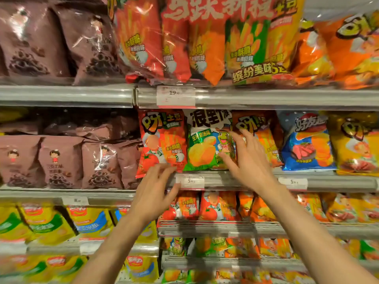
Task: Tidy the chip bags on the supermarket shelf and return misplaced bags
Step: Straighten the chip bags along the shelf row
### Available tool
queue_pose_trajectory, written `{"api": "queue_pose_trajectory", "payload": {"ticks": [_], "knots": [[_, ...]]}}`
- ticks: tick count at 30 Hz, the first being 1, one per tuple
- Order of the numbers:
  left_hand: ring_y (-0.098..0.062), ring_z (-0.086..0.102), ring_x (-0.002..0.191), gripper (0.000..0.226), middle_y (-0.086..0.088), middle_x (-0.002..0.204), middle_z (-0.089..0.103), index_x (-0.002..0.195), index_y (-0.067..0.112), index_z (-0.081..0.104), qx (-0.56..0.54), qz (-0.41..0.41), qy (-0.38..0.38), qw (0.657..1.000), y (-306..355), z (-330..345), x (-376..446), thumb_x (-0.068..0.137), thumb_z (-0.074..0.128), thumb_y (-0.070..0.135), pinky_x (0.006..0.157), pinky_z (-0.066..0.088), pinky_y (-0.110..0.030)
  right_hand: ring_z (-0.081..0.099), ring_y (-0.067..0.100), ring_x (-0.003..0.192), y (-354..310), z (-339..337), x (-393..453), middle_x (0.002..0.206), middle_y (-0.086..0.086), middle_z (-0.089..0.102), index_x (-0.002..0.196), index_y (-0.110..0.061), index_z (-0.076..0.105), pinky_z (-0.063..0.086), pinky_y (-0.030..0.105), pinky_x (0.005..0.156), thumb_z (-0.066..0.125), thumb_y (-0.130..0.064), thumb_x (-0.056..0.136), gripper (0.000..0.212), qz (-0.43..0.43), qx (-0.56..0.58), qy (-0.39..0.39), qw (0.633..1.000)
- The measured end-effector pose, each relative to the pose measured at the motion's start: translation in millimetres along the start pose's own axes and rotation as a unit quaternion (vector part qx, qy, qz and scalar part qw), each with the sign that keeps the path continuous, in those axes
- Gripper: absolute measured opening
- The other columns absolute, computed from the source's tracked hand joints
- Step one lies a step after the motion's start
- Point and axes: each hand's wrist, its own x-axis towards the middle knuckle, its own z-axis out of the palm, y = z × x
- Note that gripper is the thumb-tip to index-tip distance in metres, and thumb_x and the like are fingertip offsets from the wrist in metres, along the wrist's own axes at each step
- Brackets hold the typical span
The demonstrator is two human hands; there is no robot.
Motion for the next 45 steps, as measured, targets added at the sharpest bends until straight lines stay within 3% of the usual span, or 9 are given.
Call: {"api": "queue_pose_trajectory", "payload": {"ticks": [7, 14, 24, 28, 31, 34, 38, 42, 45], "knots": [[-0.028, 0.054, 0.103, 0.041, -0.007, 0.114, 0.058, 0.125, 0.014, 0.064, 0.083, 0.083, 0.015, 0.993, -3, 26, 5, 0.091, 0.066, 0.036, 0.08, 0.049, -0.037, 0.031, 0.039, 0.146, 1, 26, 27, 0.157, 0.025, 0.033, 0.155, -0.013, 0.035, 0.032, 0.05, 0.116, 0.047, -0.067, 0.096, 0.081, -0.087, -0.025, -0.04, 0.995], [-0.024, 0.055, 0.092, 0.043, -0.003, 0.107, 0.057, 0.119, 0.017, 0.063, 0.063, 0.127, 0.018, 0.99, -17, 35, 14, 0.082, 0.08, 0.027, 0.068, 0.048, -0.033, 0.032, 0.037, 0.146, 6, 36, 27, 0.156, 0.022, 0.034, 0.157, -0.018, 0.033, 0.035, 0.05, 0.115, 0.038, -0.074, 0.094, 0.084, -0.074, -0.031, -0.026, 0.996], [-0.023, 0.055, 0.092, 0.033, -0.003, 0.106, 0.058, 0.113, 0.015, 0.067, 0.014, 0.164, 0.048, 0.985, -32, 40, 18, 0.088, 0.071, 0.037, 0.069, 0.047, -0.035, 0.025, 0.034, 0.15, 0, 25, 29, 0.16, 0.018, 0.03, 0.158, -0.021, 0.03, 0.024, 0.047, 0.121, 0.044, -0.075, 0.091, 0.087, -0.046, -0.039, -0.035, 0.998], [-0.021, 0.054, 0.092, 0.033, -0.001, 0.106, 0.056, 0.113, 0.019, 0.064, -0.002, 0.162, 0.043, 0.986, -33, 39, 18, 0.086, 0.071, 0.037, 0.07, 0.046, -0.032, 0.041, 0.031, 0.136, -15, 17, 36, 0.144, 0.014, 0.046, 0.145, -0.016, 0.047, 0.041, 0.051, 0.11, 0.055, -0.067, 0.09, 0.076, -0.065, 0.002, 0.022, 0.998], [-0.019, 0.052, 0.093, 0.034, 0.001, 0.107, 0.055, 0.114, 0.02, 0.063, -0.005, 0.158, 0.03, 0.987, -33, 38, 18, 0.086, 0.073, 0.036, 0.071, 0.044, -0.028, 0.052, 0.026, 0.123, -43, 14, 48, 0.133, 0.009, 0.054, 0.14, -0.013, 0.053, 0.047, 0.04, 0.099, 0.059, -0.059, 0.093, 0.066, -0.112, 0.013, 0.05, 0.992], [-0.017, 0.05, 0.093, 0.035, 0.002, 0.108, 0.055, 0.114, 0.02, 0.063, -0.002, 0.158, 0.02, 0.987, -32, 37, 17, 0.084, 0.076, 0.033, 0.072, 0.041, -0.025, 0.061, 0.022, 0.113, -80, 15, 61, 0.134, 0.006, 0.056, 0.143, -0.019, 0.05, 0.049, 0.032, 0.087, 0.059, -0.057, 0.095, 0.061, -0.111, 0.043, -0.017, 0.993], [-0.015, 0.048, 0.094, 0.037, 0.003, 0.108, 0.054, 0.115, 0.022, 0.063, 0.0, 0.153, 0.008, 0.988, -32, 34, 16, 0.083, 0.077, 0.032, 0.075, 0.035, -0.021, 0.059, 0.033, 0.123, -109, 29, 91, 0.136, 0.014, 0.06, 0.15, -0.016, 0.039, 0.05, 0.044, 0.1, 0.068, -0.059, 0.087, 0.081, -0.045, 0.064, -0.148, 0.986], [-0.014, 0.048, 0.096, 0.036, 0.004, 0.109, 0.054, 0.116, 0.022, 0.062, -0.004, 0.154, 0.007, 0.988, -32, 33, 16, 0.084, 0.077, 0.032, 0.075, 0.04, -0.023, 0.075, 0.034, 0.081, -114, 37, 106, 0.104, 0.012, 0.073, 0.152, -0.015, 0.034, 0.063, 0.045, 0.073, 0.08, -0.04, 0.085, 0.085, 0.03, 0.201, -0.242, 0.949], [-0.014, 0.049, 0.097, 0.036, 0.004, 0.11, 0.054, 0.117, 0.022, 0.062, -0.005, 0.152, 0.009, 0.988, -32, 32, 15, 0.085, 0.076, 0.032, 0.076, 0.042, -0.024, 0.076, 0.031, 0.068, -112, 43, 105, 0.095, 0.01, 0.072, 0.153, -0.022, 0.031, 0.064, 0.048, 0.069, 0.085, -0.032, 0.081, 0.09, 0.05, 0.266, -0.216, 0.938]]}}
